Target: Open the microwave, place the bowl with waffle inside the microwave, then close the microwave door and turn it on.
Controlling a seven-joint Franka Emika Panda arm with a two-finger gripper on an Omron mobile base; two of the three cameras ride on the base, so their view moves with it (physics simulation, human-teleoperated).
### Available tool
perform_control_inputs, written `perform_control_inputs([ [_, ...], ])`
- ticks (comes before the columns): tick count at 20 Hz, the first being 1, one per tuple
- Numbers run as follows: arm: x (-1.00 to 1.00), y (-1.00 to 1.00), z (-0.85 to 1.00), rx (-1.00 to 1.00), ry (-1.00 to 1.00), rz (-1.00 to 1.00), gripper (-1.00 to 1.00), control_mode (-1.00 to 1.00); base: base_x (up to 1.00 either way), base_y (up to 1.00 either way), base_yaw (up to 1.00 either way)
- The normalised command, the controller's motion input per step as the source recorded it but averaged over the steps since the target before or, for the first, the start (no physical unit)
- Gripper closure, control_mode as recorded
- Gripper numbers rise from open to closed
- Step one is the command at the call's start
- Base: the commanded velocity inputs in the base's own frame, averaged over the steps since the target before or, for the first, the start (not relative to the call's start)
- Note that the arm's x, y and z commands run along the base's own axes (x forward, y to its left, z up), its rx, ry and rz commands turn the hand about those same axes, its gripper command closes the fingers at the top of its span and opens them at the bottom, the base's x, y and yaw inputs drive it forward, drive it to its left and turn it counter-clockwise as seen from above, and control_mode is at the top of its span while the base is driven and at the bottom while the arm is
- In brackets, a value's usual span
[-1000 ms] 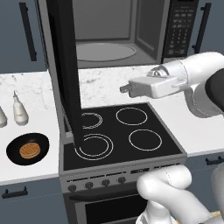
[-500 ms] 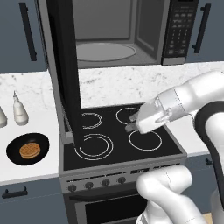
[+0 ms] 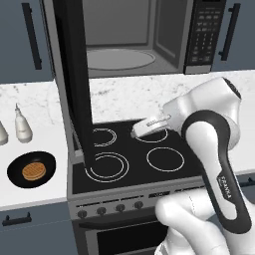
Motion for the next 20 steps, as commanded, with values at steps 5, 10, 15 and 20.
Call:
perform_control_inputs([
  [5, 0.78, 0.00, -0.63, 0.00, 0.13, -0.03, -1.00, -1.00, 0.00, 0.00, 0.00],
  [10, 0.77, 0.07, -0.88, 0.01, 0.10, 0.00, -1.00, -1.00, 0.00, 0.00, 0.00],
  [15, 0.88, 0.67, -0.61, -0.01, 0.02, -0.08, -1.00, -1.00, 0.00, 0.00, 0.00],
  [20, 0.95, 0.72, -0.39, 0.00, 0.19, -0.07, -1.00, -1.00, 0.00, 0.00, 0.00],
])
